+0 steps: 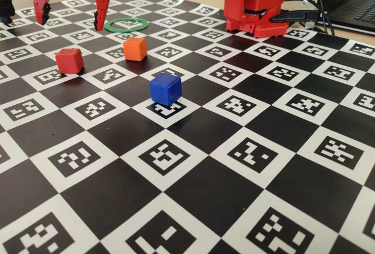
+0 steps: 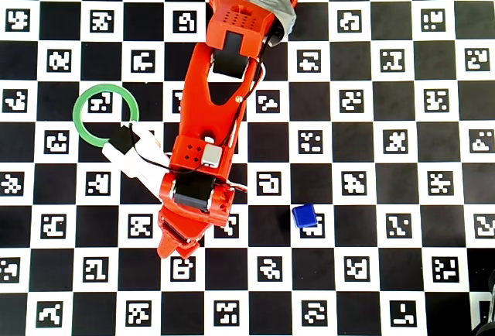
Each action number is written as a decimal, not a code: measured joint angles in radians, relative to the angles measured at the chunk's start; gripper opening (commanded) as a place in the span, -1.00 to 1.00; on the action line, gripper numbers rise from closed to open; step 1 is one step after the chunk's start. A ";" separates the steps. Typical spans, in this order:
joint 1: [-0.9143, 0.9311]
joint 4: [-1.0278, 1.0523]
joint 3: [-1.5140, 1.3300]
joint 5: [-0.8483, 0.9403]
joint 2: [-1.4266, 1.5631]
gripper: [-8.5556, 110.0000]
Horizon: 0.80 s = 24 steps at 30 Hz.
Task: Grab the red cube then put it in the green circle then put the blue cube on top and finally the orange cube on top
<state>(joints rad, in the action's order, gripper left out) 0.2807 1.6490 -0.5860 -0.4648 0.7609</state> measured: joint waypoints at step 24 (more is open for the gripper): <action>0.006 -0.140 0.071 -0.012 -0.195 -0.14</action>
<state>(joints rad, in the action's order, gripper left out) 0.2869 1.5094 -0.5154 -0.4771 0.5660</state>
